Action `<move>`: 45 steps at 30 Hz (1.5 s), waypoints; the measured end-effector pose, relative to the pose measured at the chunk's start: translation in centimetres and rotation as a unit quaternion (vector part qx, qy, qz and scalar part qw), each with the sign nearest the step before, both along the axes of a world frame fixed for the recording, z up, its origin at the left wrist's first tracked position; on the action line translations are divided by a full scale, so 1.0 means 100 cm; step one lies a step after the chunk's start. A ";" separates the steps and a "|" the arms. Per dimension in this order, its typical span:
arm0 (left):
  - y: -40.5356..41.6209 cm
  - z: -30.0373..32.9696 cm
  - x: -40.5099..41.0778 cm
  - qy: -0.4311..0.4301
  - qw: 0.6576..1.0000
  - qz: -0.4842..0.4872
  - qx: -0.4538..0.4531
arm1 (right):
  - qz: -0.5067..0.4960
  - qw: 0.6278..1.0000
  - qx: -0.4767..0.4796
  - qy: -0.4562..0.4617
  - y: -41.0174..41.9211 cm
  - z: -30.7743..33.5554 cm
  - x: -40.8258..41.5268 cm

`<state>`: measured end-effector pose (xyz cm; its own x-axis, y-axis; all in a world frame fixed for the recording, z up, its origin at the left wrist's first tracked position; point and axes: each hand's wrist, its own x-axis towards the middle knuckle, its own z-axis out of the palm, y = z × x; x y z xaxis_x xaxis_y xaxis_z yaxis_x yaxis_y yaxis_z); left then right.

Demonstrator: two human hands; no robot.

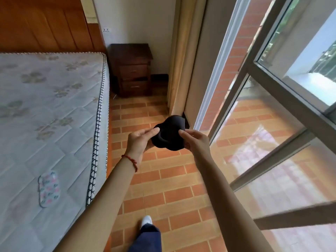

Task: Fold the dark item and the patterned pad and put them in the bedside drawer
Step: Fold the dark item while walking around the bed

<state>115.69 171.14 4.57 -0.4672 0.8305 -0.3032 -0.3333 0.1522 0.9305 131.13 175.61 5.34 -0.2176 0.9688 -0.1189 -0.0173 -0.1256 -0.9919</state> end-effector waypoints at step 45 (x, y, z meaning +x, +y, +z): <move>0.033 -0.043 -0.299 -0.077 0.893 0.441 -0.052 | 0.445 0.888 -0.103 -0.063 0.142 -0.056 -0.401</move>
